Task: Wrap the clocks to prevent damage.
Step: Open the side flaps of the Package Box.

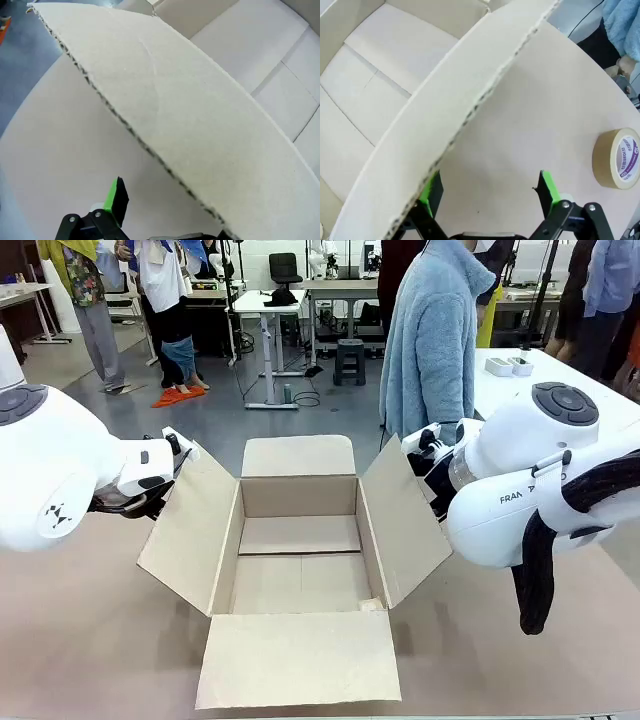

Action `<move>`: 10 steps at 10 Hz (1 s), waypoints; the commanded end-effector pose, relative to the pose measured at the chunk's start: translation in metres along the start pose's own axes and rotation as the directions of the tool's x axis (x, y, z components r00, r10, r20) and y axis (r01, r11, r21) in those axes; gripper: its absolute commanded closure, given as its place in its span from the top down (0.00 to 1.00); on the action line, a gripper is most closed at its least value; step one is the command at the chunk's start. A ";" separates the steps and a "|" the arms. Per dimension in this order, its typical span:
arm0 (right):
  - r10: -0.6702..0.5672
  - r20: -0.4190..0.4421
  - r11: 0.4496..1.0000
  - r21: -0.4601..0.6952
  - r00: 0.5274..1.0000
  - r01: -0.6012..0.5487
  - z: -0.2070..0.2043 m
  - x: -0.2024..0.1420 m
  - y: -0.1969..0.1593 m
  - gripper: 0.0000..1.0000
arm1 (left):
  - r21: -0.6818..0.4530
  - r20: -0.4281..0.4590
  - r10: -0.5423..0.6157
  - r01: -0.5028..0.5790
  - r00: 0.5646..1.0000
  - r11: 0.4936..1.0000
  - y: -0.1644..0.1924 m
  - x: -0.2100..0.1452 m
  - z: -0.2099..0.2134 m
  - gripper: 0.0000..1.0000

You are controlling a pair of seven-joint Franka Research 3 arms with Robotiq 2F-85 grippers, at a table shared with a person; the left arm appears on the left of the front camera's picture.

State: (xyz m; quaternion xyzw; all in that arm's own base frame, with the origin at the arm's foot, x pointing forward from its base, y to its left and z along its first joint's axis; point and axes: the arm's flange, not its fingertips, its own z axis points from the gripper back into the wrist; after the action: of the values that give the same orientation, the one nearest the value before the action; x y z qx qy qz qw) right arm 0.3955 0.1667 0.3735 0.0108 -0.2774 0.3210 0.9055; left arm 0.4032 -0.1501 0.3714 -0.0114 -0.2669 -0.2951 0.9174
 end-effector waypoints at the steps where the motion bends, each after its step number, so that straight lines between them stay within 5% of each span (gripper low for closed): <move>1: 0.000 0.000 1.000 0.000 1.000 0.000 0.000 0.000 0.000 1.00 | 0.000 0.000 0.000 0.000 1.000 1.000 0.000 0.000 0.000 1.00; 10: 0.000 0.000 1.000 0.000 1.000 0.000 0.000 0.000 0.000 1.00 | 0.000 0.000 0.000 0.000 1.000 1.000 0.000 0.000 0.000 1.00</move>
State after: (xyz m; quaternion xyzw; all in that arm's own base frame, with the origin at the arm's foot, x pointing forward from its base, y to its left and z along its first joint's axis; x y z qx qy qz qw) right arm 0.3955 0.1667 0.3735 0.0106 -0.2774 0.3211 0.9054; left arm 0.4032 -0.1503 0.3715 -0.0114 -0.2669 -0.2952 0.9173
